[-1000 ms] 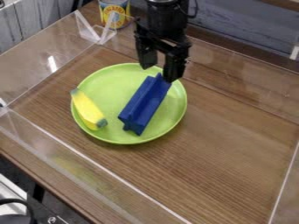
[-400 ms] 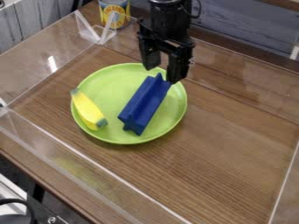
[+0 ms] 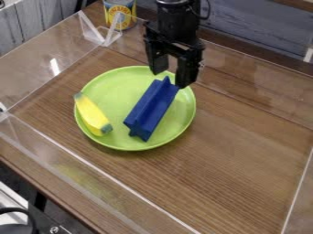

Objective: Remove the banana from inside the green plate and put it on the table

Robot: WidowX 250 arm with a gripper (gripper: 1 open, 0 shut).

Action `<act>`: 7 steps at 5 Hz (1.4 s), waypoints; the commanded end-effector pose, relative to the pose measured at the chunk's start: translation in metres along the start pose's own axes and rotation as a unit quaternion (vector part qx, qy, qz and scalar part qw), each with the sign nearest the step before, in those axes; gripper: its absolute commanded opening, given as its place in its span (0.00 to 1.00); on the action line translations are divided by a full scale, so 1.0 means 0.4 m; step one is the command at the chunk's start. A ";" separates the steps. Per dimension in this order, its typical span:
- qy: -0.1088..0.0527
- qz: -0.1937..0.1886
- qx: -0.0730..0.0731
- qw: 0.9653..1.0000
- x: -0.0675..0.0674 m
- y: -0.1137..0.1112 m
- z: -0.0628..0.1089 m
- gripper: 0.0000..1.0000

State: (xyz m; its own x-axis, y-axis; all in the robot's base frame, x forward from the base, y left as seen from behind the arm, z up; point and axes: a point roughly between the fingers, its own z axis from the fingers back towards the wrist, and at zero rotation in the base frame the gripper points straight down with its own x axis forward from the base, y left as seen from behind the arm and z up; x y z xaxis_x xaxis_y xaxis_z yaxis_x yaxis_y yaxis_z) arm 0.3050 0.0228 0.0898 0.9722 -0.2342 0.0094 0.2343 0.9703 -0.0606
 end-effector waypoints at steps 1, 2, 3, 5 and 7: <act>-0.022 -0.015 0.008 1.000 0.024 0.008 0.035 1.00; -0.021 -0.026 0.007 0.999 0.031 0.014 0.040 1.00; -0.019 -0.042 0.005 0.999 0.032 0.036 0.011 1.00; -0.026 -0.049 0.008 0.998 0.015 0.050 0.014 1.00; -0.031 -0.038 0.015 0.999 -0.007 0.054 0.064 1.00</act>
State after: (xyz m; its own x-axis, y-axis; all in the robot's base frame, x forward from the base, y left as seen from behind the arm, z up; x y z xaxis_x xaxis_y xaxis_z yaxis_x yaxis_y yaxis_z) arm 0.3034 0.0429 0.0944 0.9518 -0.3061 0.0182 0.3067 0.9498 -0.0623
